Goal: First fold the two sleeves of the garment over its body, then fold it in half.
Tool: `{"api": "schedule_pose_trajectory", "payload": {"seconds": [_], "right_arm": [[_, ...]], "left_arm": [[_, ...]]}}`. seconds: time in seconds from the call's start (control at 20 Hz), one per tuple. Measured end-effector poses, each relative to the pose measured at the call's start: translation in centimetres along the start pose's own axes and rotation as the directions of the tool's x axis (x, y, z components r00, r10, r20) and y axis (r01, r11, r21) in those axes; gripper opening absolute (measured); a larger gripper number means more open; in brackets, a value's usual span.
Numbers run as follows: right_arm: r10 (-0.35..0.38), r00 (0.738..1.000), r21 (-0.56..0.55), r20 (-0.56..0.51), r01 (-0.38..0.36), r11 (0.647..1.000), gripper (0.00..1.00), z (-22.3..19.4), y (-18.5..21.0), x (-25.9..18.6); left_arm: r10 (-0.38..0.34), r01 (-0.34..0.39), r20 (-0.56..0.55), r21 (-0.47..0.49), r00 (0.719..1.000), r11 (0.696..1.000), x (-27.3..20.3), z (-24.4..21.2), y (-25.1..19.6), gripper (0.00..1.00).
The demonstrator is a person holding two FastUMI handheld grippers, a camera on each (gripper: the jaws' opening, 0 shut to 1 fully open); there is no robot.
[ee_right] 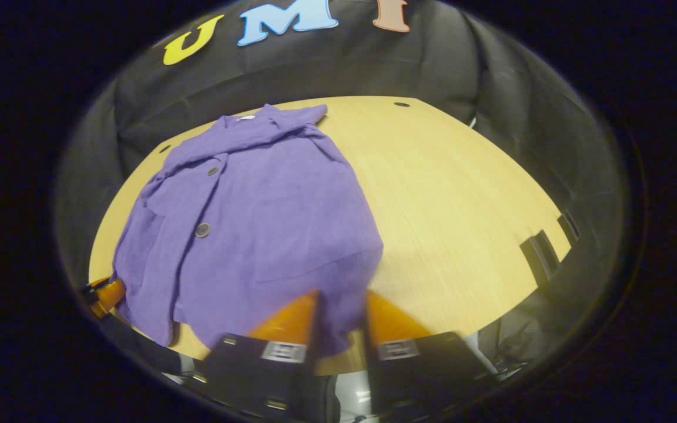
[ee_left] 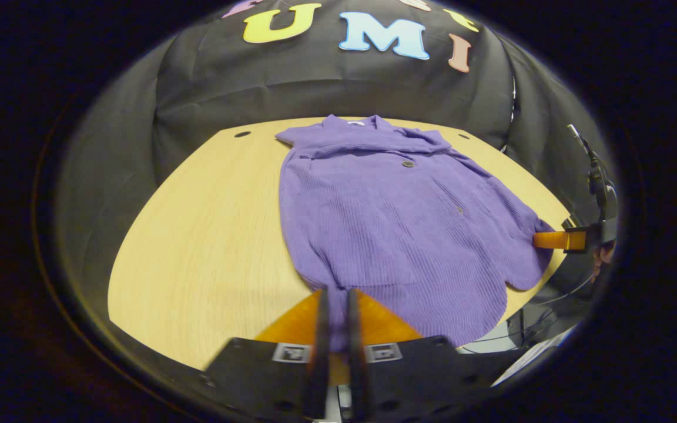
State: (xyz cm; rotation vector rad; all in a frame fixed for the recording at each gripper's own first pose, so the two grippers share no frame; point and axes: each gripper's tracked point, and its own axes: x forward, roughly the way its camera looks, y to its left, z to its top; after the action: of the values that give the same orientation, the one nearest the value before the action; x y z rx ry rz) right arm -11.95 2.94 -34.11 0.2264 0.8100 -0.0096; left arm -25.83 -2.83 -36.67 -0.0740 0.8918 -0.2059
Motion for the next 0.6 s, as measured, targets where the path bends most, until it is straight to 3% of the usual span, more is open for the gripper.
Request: {"api": "schedule_pose_trajectory", "payload": {"seconds": [0.05,0.2,0.25,0.3,0.6], "right_arm": [[0.011,1.0,0.028,-0.007,-0.01,1.0,0.11,0.1,0.2,-0.3],[0.056,0.998,0.145,0.026,-0.059,0.988,0.11,1.5,0.9,-1.3],[0.088,0.995,0.183,0.044,-0.094,0.979,0.04,2.3,1.4,-2.0],[0.11,0.991,0.209,0.075,-0.123,0.97,0.04,3.4,1.6,-2.7],[0.177,0.962,0.195,0.207,-0.218,0.956,0.04,10.3,3.0,-5.6]], "left_arm": [[-0.032,0.032,-0.01,-0.008,0.999,0.999,-0.2,0.2,-0.8,0.09],[-0.095,0.095,0.013,-0.048,0.995,0.994,-1.1,1.9,-2.1,0.08],[-0.108,0.109,0.037,-0.044,0.993,0.993,-1.7,2.9,-2.4,0.08],[-0.127,0.13,0.062,-0.045,0.99,0.991,-2.4,3.9,-2.9,0.08],[-0.205,0.233,0.17,-0.166,0.964,0.958,-4.6,10.9,-4.7,0.08]]}}
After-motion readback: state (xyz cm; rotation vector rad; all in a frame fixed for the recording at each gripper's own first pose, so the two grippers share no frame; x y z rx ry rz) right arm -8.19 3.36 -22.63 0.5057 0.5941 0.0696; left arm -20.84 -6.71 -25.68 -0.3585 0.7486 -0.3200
